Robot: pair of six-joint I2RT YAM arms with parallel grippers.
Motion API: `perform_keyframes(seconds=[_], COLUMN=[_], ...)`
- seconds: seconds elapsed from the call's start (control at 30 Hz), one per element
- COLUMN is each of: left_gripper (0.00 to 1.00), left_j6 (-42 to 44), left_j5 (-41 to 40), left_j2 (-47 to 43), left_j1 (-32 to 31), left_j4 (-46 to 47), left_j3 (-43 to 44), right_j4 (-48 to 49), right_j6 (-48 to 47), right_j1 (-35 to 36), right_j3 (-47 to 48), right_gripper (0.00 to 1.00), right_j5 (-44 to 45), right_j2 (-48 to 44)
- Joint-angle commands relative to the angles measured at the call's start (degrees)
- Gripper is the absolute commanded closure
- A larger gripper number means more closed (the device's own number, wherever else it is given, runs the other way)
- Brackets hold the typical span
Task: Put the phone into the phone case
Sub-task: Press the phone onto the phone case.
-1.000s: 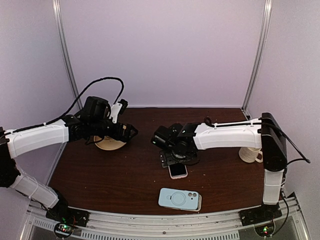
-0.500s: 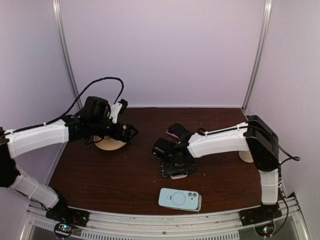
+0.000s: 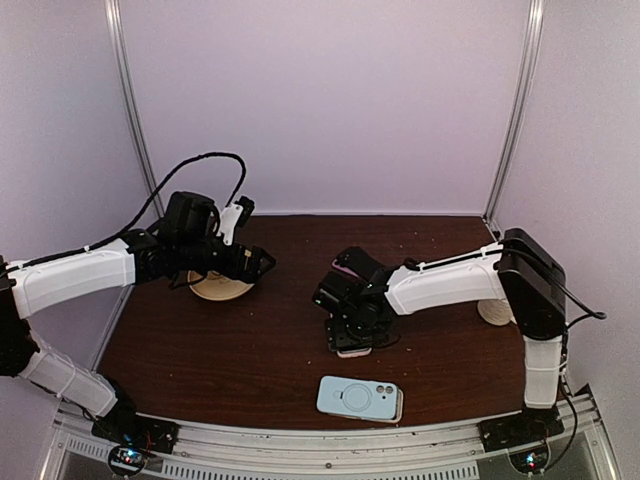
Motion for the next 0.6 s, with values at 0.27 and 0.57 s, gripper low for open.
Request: perform_keyframes(seconds=[0.27, 0.57], left_gripper=[0.03, 0.02], left_j6=[0.94, 1.02], left_j5=[0.84, 0.91], left_j2=[-1.13, -1.29], left_j1=[0.53, 0.54], left_j4=[2.82, 2.82], left_j3=[-0.24, -0.17], right_j4=[-0.91, -0.96], right_j6=[-3.4, -4.87], right_j1=[-1.48, -1.48], right_j3=[-3.99, -4.58], right_gripper=[0.4, 0.16], right_j5=[-2.34, -2.81], right_j2=[1.02, 0.13])
